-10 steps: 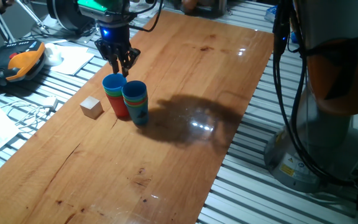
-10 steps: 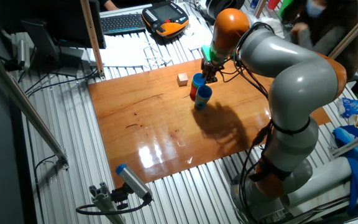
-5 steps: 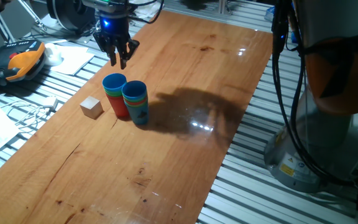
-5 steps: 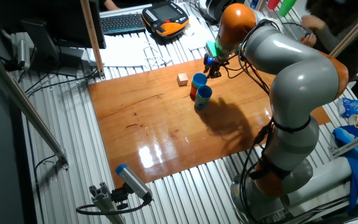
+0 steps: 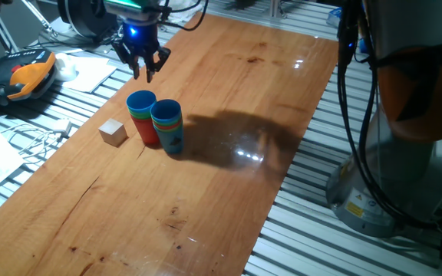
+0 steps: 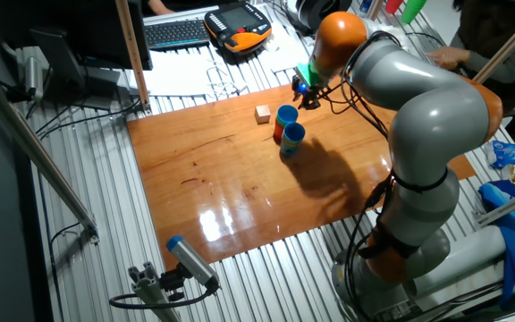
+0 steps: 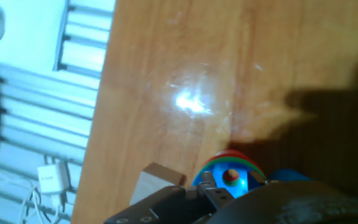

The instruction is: Stack the cups

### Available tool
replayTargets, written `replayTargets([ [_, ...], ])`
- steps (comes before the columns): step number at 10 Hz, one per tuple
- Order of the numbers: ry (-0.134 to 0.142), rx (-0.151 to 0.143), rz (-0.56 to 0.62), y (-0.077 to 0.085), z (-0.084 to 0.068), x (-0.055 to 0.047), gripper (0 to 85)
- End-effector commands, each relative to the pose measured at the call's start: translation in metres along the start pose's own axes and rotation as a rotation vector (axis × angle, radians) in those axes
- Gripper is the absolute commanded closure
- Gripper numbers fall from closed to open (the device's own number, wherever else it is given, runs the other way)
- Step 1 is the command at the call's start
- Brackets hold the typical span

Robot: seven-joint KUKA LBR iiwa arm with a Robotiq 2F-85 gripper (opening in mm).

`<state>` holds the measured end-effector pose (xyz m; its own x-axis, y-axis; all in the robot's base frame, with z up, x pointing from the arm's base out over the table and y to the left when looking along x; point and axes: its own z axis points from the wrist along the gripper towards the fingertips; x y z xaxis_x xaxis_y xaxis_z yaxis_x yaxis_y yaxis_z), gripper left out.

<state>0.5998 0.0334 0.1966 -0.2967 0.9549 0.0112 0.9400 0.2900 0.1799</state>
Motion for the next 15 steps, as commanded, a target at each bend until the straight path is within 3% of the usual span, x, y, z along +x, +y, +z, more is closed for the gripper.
replayTargets([
  [1,0.028,0.0,-0.211,0.002,0.003,-0.001,51.0],
  [3,0.066,0.007,-0.278,0.002,0.006,0.0,51.0],
  [5,0.078,0.031,-0.338,0.001,0.01,0.0,51.0],
  [6,0.081,0.061,-0.4,0.0,0.011,0.001,51.0],
  [8,0.052,0.115,-0.49,-0.002,0.016,0.002,51.0],
  [12,0.051,0.099,-0.513,-0.012,0.03,0.002,51.0],
  [15,0.03,0.091,-0.52,-0.017,0.038,0.009,51.0],
])
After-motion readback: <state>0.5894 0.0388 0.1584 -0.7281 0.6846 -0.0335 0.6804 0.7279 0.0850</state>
